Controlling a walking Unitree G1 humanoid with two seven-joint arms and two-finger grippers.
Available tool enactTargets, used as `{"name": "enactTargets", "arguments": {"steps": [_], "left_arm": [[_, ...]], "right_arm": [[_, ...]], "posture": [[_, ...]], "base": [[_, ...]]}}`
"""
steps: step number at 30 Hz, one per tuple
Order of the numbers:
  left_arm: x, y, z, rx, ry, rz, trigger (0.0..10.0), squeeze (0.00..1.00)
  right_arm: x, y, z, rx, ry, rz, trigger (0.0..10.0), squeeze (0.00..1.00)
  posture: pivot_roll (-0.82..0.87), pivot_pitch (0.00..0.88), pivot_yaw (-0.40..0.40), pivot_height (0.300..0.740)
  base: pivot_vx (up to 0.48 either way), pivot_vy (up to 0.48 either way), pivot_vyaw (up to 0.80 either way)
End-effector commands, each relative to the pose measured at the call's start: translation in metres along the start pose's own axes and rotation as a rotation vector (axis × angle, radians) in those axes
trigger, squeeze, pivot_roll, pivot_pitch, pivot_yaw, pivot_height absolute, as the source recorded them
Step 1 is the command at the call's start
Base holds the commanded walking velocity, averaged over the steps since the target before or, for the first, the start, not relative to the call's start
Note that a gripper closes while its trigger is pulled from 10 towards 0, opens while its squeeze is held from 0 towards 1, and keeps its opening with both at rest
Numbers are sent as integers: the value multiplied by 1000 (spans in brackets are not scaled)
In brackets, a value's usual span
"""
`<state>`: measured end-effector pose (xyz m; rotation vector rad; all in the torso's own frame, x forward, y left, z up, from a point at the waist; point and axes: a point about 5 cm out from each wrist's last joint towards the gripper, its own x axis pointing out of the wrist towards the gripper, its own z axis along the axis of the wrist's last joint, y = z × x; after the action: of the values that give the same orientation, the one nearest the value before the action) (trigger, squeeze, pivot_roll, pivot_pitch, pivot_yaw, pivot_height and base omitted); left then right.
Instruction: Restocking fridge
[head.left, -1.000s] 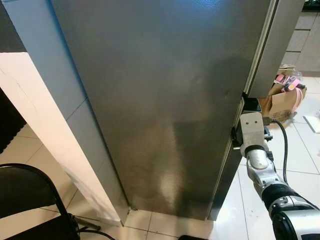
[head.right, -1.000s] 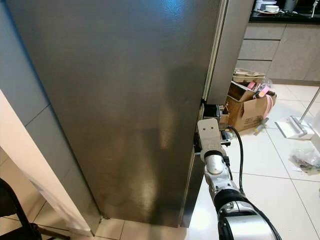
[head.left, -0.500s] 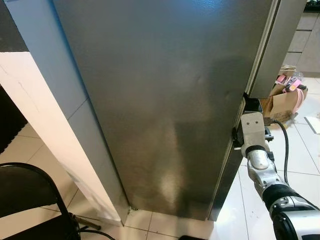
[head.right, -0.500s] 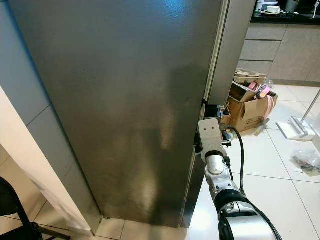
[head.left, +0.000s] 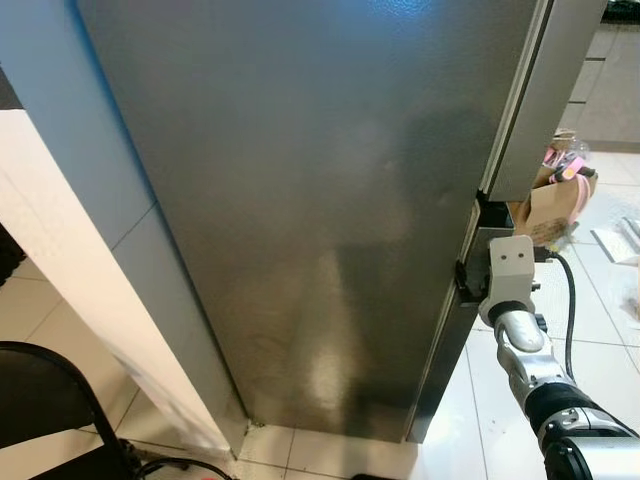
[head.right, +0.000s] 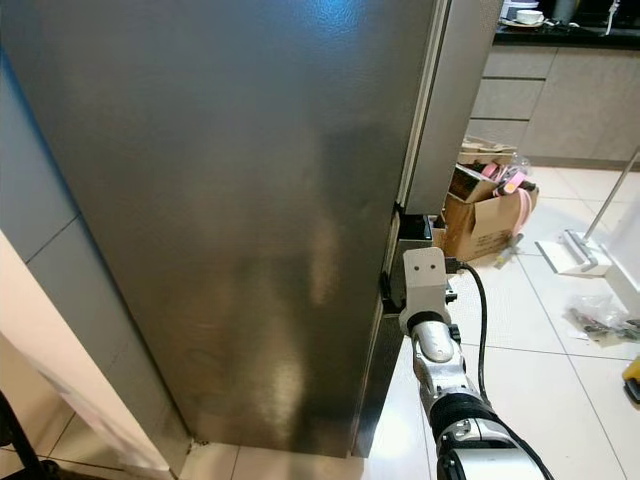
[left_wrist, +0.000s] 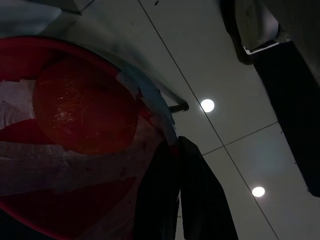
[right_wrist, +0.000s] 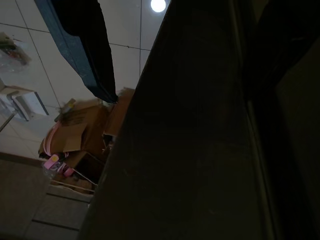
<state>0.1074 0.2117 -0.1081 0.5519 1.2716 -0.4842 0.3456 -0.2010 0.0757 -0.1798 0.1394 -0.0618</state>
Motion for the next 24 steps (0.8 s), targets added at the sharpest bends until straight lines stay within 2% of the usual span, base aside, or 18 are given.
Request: {"name": "enactTargets", "arguments": {"steps": [1,4,6,7,9,10,12,13,18,20,22,23,24], "left_arm": [[-2,7,-3,12,-1,18,10000,0],[-2,7,-2,11,-1,16,10000,0],[-1,6,-2,9,-3,12,10000,0],[-1,6,-2,9,-3,12,10000,0],[-1,5,-2,4,-5,7,10000,0],[-1,5,-2,4,-5,7,10000,0],[-1,4,-1,2,-5,3,10000,0],[-1,4,-1,2,-5,3,10000,0],[-1,3,0,-12,-9,5,10000,0],[-1,3,0,-14,-9,6,10000,0],[0,2,1,-21,-8,6,10000,0],[0,2,1,-21,-8,6,10000,0],[0,2,1,-26,-9,7,10000,0]], "right_arm": [[-26,0,-60,-57,292,46,10000,0],[-31,1,-68,-77,325,69,10000,0],[-46,10,-90,-113,437,156,10000,0],[-46,10,-90,-113,437,156,10000,0],[-68,20,-116,-127,577,250,10000,0],[-68,20,-116,-127,577,250,10000,0],[-83,23,-132,-142,659,280,10000,0],[-83,23,-132,-142,659,280,10000,0],[-120,6,-165,-154,822,183,10000,0],[-126,4,-169,-147,844,169,10000,0],[-146,-4,-183,-151,918,144,10000,0],[-146,-4,-183,-151,918,144,10000,0],[-156,-7,-189,-148,954,131,10000,0]], "posture": [[1,0,26,740],[1,0,26,740],[3,0,24,740],[3,0,24,740],[1,0,24,740],[1,0,24,740],[1,0,24,740],[1,0,24,740],[4,0,16,740],[4,0,16,740],[4,0,12,740],[4,0,12,740],[4,0,8,740]], "base": [[0,0,0],[0,0,0],[0,0,0],[0,0,0],[0,0,0],[0,0,0],[0,0,0],[0,0,0],[0,0,0],[0,0,0],[0,0,0],[0,0,0],[0,0,0]]}}
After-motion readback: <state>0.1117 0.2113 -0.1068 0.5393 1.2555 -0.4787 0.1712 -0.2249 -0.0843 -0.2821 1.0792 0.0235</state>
